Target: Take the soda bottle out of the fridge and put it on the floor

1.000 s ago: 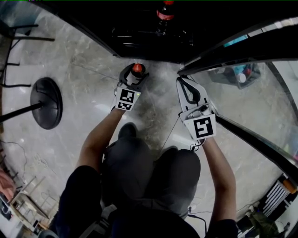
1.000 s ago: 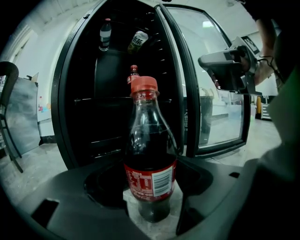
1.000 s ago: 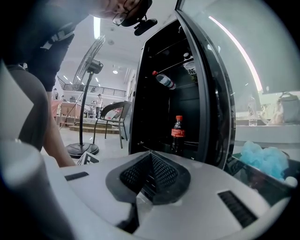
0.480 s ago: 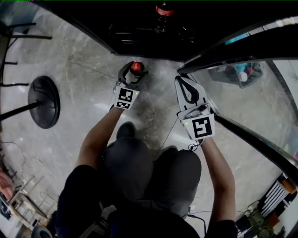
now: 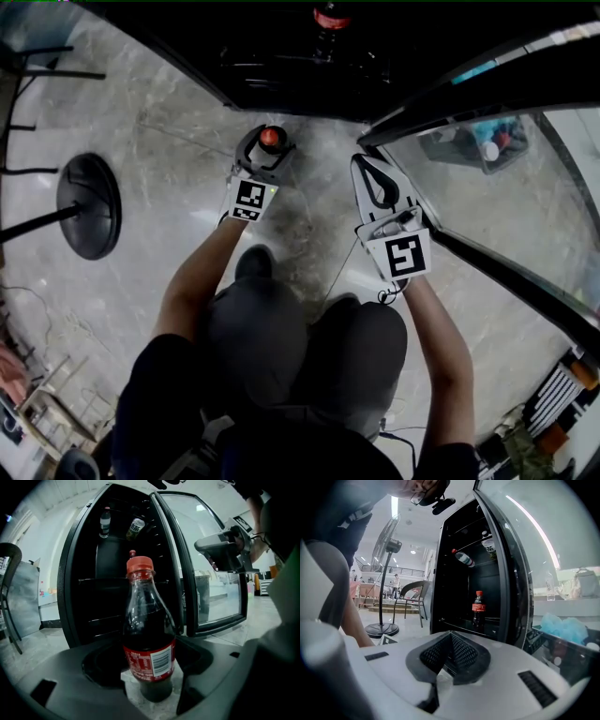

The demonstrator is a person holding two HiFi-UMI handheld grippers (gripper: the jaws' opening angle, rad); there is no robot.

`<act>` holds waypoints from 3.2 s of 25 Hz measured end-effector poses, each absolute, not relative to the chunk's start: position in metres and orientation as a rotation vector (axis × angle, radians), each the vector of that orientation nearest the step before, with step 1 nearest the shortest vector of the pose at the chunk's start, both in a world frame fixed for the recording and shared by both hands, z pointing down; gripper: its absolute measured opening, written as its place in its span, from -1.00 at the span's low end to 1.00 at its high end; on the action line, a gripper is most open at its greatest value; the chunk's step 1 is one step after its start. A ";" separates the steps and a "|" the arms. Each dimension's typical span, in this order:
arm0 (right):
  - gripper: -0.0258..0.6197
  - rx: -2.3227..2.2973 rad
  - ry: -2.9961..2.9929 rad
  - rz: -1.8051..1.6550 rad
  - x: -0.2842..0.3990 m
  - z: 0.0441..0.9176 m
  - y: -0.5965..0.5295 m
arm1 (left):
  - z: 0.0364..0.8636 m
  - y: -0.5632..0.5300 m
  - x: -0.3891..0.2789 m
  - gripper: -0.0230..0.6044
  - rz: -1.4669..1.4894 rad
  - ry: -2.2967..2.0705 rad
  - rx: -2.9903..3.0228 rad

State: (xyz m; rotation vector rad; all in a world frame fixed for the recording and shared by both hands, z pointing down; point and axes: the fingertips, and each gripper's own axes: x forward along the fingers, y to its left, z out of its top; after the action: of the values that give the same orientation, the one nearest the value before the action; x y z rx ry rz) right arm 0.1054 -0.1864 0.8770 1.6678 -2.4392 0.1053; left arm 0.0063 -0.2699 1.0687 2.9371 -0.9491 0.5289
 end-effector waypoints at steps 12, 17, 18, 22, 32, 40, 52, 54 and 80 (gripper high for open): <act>-0.86 1.660 -2.446 0.094 0.102 0.875 -0.184 | 1.064 -0.266 0.004 0.11 0.588 -0.943 2.989; -0.86 1.662 -2.442 0.110 0.103 0.878 -0.183 | 1.062 -0.265 0.001 0.13 0.583 -0.942 2.990; -0.86 1.663 -2.443 0.111 0.103 0.877 -0.183 | 1.062 -0.265 0.000 0.13 0.584 -0.941 2.988; -0.86 1.656 -2.451 0.107 0.100 0.877 -0.183 | 1.058 -0.265 -0.004 0.15 0.578 -0.954 2.986; -0.86 1.660 -2.457 0.100 0.102 0.875 -0.183 | 1.022 -0.250 -0.027 0.15 0.506 -0.941 3.036; -0.86 1.647 -2.461 0.093 0.097 0.876 -0.183 | 1.009 -0.241 -0.047 -0.05 0.487 -0.934 3.029; -0.86 1.658 -2.480 0.083 0.099 0.866 -0.185 | 0.955 -0.237 -0.051 -0.76 0.343 -1.000 3.143; -0.86 1.646 -2.483 0.064 0.098 0.865 -0.185 | 0.950 -0.235 -0.054 -0.81 0.315 -1.011 3.094; -0.86 1.778 -2.436 0.008 0.085 0.554 -0.138 | 0.591 -0.202 -0.072 -0.85 0.451 -0.997 3.132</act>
State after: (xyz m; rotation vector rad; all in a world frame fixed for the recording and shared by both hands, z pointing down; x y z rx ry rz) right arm 0.0852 -0.1379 0.5542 1.7781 -2.4356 0.0085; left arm -0.0721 -0.2021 0.5914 3.1323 -0.9974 0.4507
